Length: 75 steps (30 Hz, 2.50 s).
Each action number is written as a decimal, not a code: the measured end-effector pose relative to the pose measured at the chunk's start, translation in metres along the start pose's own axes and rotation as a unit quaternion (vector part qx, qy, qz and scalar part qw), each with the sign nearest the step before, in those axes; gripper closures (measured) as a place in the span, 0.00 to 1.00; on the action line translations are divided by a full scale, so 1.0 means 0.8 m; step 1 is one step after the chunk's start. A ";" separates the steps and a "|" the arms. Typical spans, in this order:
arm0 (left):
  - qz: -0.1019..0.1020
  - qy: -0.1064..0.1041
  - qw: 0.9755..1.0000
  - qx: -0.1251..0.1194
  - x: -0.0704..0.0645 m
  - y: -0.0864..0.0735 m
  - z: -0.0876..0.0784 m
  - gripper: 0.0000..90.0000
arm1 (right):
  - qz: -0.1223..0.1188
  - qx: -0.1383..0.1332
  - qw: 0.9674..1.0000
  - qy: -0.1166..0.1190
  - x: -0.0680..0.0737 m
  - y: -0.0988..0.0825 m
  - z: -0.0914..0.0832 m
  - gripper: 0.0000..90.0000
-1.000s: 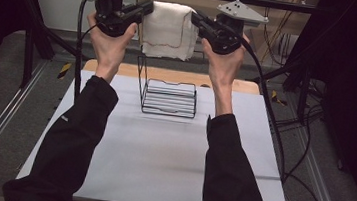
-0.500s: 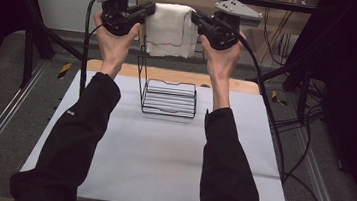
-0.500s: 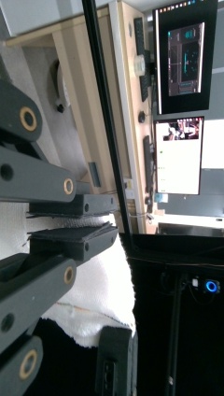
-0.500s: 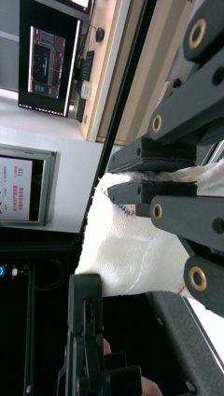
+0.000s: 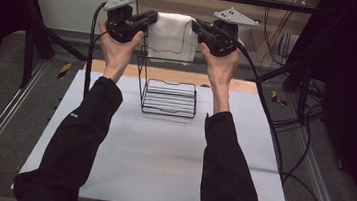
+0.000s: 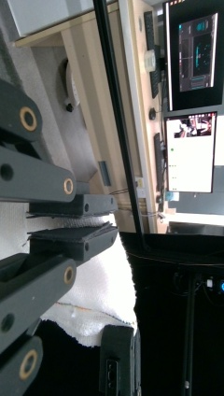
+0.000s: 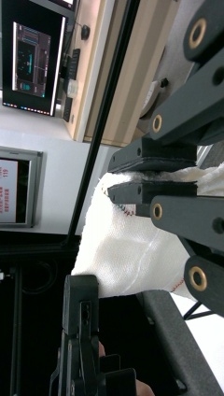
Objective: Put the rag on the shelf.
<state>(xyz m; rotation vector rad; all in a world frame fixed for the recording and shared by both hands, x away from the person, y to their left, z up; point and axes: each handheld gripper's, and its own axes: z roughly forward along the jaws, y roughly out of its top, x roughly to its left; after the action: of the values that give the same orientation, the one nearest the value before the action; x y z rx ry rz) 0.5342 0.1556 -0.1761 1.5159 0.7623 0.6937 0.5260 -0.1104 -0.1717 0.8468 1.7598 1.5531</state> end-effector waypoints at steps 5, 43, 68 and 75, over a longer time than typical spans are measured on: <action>-0.001 -0.003 1.000 0.009 0.000 -0.012 0.002 0.92 | 0.000 0.008 1.000 0.000 0.000 -0.012 0.000 0.94; 0.017 -0.042 0.998 0.047 -0.019 -0.053 -0.029 0.92 | -0.018 0.039 0.999 0.021 0.015 -0.055 -0.030 0.93; 0.036 -0.053 0.993 0.104 -0.035 -0.053 -0.062 0.82 | -0.041 0.065 0.996 0.052 0.029 -0.088 -0.053 0.93; 0.024 -0.042 0.994 0.097 -0.029 -0.027 -0.066 0.85 | -0.044 0.064 0.996 0.054 0.030 -0.090 -0.054 0.93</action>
<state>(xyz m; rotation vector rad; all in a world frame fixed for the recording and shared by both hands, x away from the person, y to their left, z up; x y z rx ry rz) 0.4766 0.1698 -0.1929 1.7344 0.7483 0.5998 0.4735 -0.1233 -0.2401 0.7470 1.9646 1.4645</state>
